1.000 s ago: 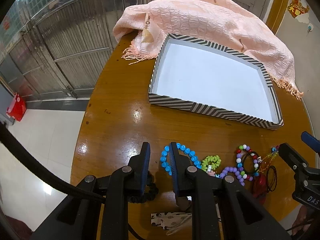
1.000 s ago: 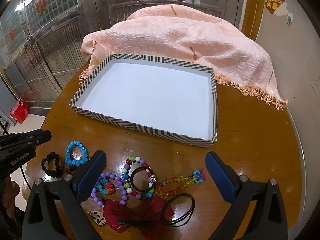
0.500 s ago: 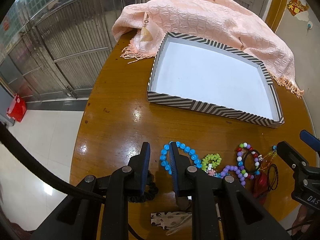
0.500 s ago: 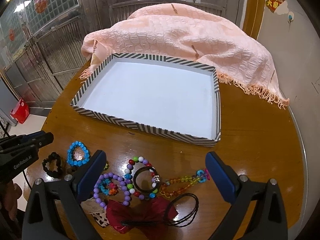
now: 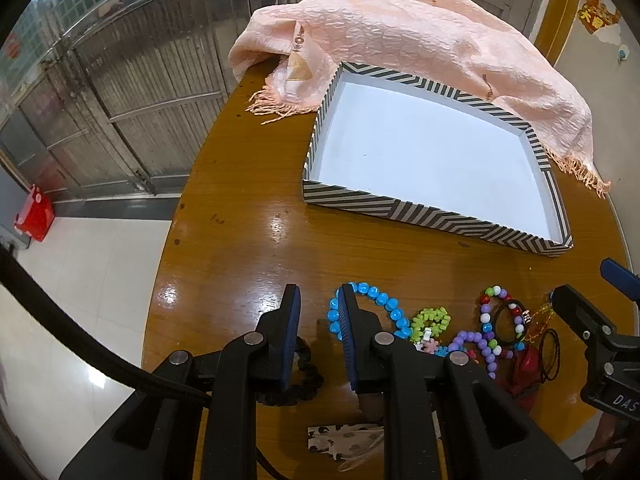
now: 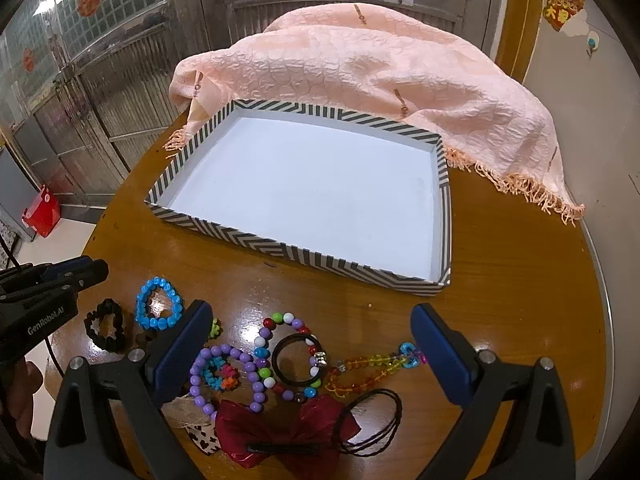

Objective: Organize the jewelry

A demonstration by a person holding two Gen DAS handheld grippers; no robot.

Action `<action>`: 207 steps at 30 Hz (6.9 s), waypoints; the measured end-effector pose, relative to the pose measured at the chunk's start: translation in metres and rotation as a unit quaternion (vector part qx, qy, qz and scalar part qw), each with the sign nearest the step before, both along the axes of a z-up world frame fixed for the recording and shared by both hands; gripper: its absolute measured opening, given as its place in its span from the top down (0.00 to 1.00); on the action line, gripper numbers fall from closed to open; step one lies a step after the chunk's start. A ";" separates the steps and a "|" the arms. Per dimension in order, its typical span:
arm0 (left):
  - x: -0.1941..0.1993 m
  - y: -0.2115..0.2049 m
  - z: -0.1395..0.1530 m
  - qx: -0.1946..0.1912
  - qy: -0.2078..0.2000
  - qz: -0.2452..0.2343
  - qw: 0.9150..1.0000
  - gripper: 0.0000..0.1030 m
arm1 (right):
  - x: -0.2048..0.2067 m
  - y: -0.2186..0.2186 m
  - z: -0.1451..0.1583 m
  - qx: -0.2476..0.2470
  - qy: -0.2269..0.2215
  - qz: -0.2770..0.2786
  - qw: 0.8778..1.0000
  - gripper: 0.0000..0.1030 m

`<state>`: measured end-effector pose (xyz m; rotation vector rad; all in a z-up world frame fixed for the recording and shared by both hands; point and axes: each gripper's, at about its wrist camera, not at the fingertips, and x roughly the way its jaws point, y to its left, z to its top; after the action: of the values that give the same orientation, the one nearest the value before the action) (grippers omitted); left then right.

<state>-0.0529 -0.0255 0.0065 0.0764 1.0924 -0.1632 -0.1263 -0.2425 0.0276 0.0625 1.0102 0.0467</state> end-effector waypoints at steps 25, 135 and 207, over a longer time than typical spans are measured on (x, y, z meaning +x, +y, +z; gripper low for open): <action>-0.003 0.007 -0.001 0.007 0.007 0.007 1.000 0.90 | 0.003 0.008 -0.002 0.008 0.003 0.019 1.000 0.02; 0.035 -0.023 -0.017 -0.059 0.072 -0.102 0.990 1.00 | 0.012 -0.037 -0.040 0.110 0.073 0.105 0.986 0.91; 0.051 -0.016 0.015 0.016 -0.014 -0.039 0.999 0.81 | 0.048 -0.026 -0.011 0.067 0.008 0.030 0.997 0.42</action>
<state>-0.0015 -0.0413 0.0219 0.1502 1.0649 -0.2137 -0.0784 -0.2687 0.0163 0.1550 1.0245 0.1693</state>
